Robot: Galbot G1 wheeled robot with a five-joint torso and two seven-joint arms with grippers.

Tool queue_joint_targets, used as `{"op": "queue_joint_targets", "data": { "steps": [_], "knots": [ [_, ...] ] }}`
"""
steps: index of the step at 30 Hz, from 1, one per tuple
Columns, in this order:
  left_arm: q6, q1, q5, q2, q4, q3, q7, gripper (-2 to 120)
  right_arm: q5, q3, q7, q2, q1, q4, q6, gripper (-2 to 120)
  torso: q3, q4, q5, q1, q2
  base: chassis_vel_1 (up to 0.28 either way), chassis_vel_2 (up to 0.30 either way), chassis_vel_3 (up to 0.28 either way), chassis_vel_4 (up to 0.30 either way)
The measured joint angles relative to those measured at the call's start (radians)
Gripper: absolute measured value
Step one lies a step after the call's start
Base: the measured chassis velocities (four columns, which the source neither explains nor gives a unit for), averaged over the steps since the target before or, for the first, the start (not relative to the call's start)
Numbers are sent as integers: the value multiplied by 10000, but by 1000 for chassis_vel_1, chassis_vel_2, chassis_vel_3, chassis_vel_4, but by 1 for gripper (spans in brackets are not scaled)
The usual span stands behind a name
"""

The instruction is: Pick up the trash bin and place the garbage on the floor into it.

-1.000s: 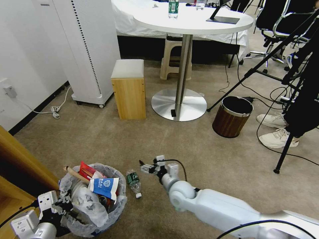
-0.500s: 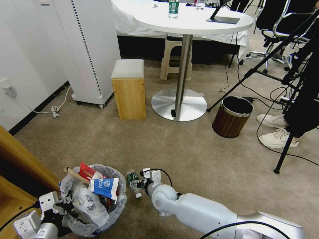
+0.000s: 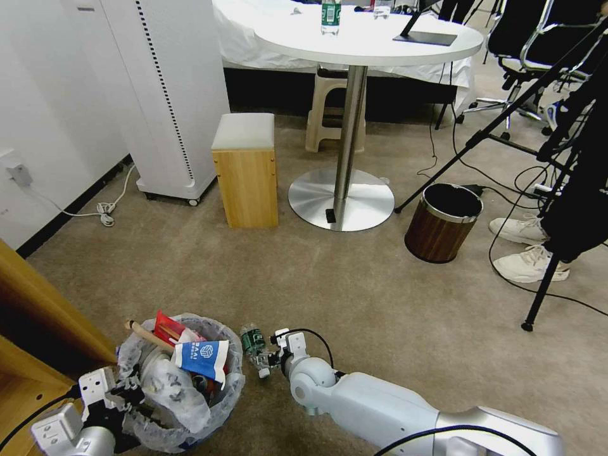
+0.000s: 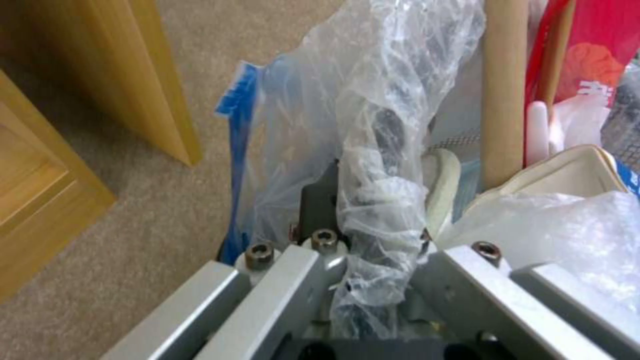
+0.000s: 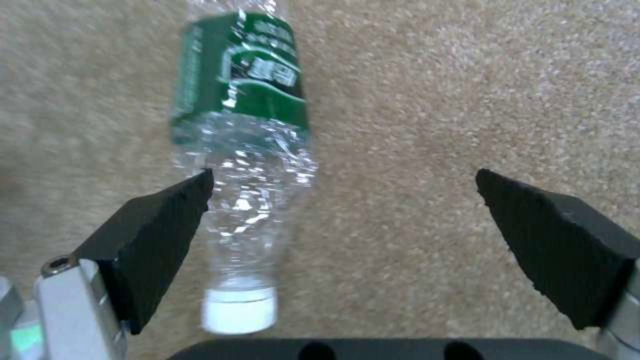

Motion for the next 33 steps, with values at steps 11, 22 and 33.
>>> {"op": "queue_joint_targets", "data": {
  "steps": [11, 22, 33],
  "knots": [
    [-18, 3, -10, 0, -49, 27, 24, 0, -786, -433, -445, 328, 275, -605, 526, 93, 1, 0, -1, 0, 0, 0, 0, 0, 0],
    [-20, -4, -63, -34, -120, 19, 31, 0, -1052, -1068, -734, 730, 542, -1155, 692, 89, 0, 0, 0, 0, 0, 0, 0, 0, 0],
    [-79, 171, -65, -206, -400, 39, 72, 0, -1617, -1354, -1818, 1803, 847, -3167, 1018, 81, 1, 0, -1, 0, 0, 0, 0, 0, 0]
  ]
}}
